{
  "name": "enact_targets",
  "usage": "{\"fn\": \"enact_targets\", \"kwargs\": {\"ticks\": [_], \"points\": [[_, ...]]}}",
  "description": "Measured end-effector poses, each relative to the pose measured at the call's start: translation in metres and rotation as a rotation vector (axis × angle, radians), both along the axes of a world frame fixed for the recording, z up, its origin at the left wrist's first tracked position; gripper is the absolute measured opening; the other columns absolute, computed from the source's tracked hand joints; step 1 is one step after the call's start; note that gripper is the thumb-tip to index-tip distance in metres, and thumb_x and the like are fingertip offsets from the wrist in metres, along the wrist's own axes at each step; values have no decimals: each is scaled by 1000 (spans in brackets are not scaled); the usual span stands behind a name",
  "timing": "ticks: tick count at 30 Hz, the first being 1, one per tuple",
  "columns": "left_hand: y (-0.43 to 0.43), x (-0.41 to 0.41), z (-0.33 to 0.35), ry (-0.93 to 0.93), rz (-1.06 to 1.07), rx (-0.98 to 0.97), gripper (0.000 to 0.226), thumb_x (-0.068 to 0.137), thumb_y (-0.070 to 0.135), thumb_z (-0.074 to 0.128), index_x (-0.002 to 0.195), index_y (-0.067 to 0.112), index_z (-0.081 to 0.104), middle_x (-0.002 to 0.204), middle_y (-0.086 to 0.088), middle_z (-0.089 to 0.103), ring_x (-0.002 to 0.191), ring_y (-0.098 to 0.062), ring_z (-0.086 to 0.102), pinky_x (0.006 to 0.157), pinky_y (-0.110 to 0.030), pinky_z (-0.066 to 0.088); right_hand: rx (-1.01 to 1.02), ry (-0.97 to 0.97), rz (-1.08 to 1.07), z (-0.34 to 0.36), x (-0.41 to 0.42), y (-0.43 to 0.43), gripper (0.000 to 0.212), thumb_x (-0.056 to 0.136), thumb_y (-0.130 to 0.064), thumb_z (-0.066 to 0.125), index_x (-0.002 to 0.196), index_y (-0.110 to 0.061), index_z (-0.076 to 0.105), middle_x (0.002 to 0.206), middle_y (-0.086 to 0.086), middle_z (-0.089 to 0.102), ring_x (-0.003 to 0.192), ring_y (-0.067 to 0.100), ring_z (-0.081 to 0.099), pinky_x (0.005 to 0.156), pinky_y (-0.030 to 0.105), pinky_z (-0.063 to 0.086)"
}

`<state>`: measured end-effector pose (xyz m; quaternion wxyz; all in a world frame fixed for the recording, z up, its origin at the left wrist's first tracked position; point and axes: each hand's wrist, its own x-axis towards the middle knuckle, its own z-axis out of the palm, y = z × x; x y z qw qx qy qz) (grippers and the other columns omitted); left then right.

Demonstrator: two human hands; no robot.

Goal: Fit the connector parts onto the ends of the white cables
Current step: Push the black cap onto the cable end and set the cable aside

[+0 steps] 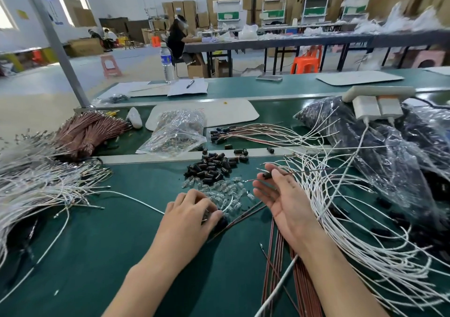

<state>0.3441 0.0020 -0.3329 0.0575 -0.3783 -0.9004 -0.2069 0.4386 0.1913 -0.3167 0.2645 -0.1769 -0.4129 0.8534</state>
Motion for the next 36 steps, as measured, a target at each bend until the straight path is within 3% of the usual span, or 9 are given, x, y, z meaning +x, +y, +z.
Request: {"fn": "enact_targets", "kwargs": {"ticks": [8,11,15,17,19,23,36], "points": [[14,6,-4,3,-39,44,21,103,40,46,106,28,63,124,16,52,124,-10,40,111,-28,26,-61,39,5,-2,-6,1,23,103,-14,50,112,-2,68,101,15,73,93,24,72,83,32,62],[9,8,1,-147,-92,227,19,100,46,36,100,35,51,101,25,50,104,-7,45,94,-25,37,-91,59,3,-2,-7,3,24,102,-11,49,113,0,68,102,16,73,95,24,73,82,30,61],[3,11,3,-173,-115,355,15,94,51,31,91,43,43,82,22,53,89,-2,48,71,-22,37,-132,74,14,-2,-7,4,27,103,-12,47,116,-1,68,100,14,72,92,24,73,80,30,61],[5,13,2,-185,-149,370,15,95,51,32,90,42,43,85,23,55,81,-7,49,68,-24,37,-126,67,37,-2,-7,3,27,102,-14,49,117,-3,69,98,12,73,87,21,73,78,29,61],[6,15,0,-173,-176,386,13,96,51,33,90,44,42,92,30,52,79,-8,50,68,-26,39,-95,49,65,-2,-8,2,28,98,-18,52,116,-7,71,96,8,73,83,17,72,75,27,60],[7,15,0,-117,-216,422,6,99,48,37,95,50,41,94,24,52,82,-9,54,70,-24,45,-64,49,131,-2,-9,-3,31,90,-22,59,113,-8,75,90,4,70,77,14,68,71,27,59],[8,14,-2,-95,-242,428,11,101,50,37,99,43,46,98,25,51,87,-9,56,75,-23,44,-71,10,219,2,-6,-7,25,94,-20,59,106,-11,79,84,3,70,71,11,67,61,24,59]]}}
